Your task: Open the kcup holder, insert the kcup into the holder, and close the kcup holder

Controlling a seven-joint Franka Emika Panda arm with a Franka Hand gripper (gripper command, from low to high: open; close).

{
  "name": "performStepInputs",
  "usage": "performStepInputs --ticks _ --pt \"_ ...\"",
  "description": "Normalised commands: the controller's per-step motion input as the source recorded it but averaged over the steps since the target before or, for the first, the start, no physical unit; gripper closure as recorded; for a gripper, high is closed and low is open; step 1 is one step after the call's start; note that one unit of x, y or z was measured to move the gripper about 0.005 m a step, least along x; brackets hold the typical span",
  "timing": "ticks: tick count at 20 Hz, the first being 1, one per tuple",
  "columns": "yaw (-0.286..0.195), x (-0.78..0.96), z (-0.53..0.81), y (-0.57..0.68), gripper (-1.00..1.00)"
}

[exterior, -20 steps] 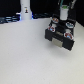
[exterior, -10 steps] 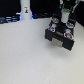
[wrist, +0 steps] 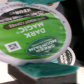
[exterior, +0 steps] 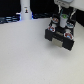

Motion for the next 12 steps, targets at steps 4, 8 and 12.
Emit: performStepInputs --ticks 4,8,12 --pt "-0.004 0.02 -0.13 -0.05 1.0" --pt "-0.003 -0.02 -0.05 -0.05 1.0" --pt "0.0 -0.08 0.19 -0.21 1.0"
